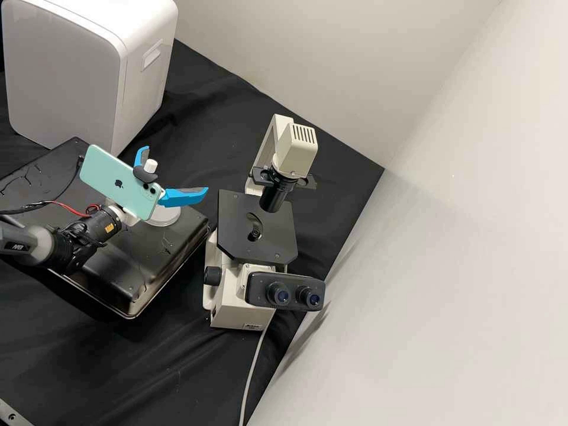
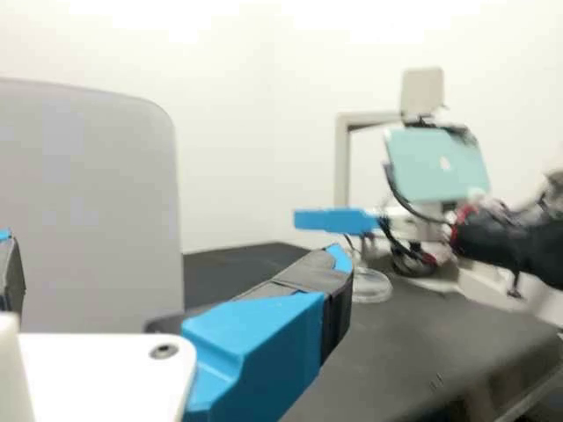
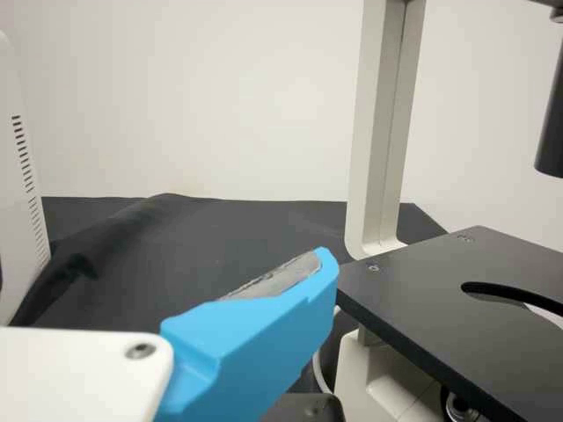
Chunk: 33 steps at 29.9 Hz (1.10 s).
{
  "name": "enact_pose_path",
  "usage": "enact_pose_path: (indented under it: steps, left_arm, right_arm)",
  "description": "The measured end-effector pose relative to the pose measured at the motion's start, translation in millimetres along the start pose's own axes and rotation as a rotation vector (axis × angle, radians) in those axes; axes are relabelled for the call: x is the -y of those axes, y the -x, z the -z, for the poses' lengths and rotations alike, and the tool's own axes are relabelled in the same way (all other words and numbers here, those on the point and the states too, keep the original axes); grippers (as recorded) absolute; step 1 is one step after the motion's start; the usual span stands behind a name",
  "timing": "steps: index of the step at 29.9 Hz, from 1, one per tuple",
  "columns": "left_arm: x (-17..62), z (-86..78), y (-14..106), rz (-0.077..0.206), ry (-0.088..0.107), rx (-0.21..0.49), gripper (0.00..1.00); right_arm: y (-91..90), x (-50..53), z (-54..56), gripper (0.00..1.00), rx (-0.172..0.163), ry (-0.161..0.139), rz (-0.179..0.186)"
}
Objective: Place the petri dish on the microscope
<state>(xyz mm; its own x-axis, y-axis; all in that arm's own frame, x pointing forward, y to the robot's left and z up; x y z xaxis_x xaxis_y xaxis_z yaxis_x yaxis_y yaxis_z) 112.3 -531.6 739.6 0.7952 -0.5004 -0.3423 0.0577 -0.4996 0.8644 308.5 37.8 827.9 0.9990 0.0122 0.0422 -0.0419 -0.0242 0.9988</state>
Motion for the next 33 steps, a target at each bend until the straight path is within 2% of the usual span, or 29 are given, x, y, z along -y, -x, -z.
enact_pose_path:
  steps: [2,4,6,9,13,33]
  left_arm:
    - [6.8,1.5,-4.0,0.022,-0.020,-0.013,1.00]
    - [15.6,5.4,-8.5,0.059,-0.018,-0.034,1.00]
    - [23.5,11.0,-11.9,0.099,-0.005,-0.064,1.00]
    - [30.6,13.6,-14.0,0.136,0.002,-0.078,1.00]
    - [36.4,13.8,-15.1,0.168,-0.010,-0.076,1.00]
    - [36.7,15.7,-15.8,0.171,-0.019,-0.076,1.00]
  right_arm:
    - [0.0,0.0,0.0,1.00,0.000,0.000,0.000]
    - [0.0,0.0,0.0,1.00,0.000,0.000,0.000]
    - [0.0,0.0,0.0,1.00,0.000,0.000,0.000]
    - [0.0,0.0,0.0,1.00,0.000,0.000,0.000]
    - [0.0,0.0,0.0,1.00,0.000,0.000,0.000]
    - [0.0,0.0,0.0,1.00,0.000,0.000,0.000]
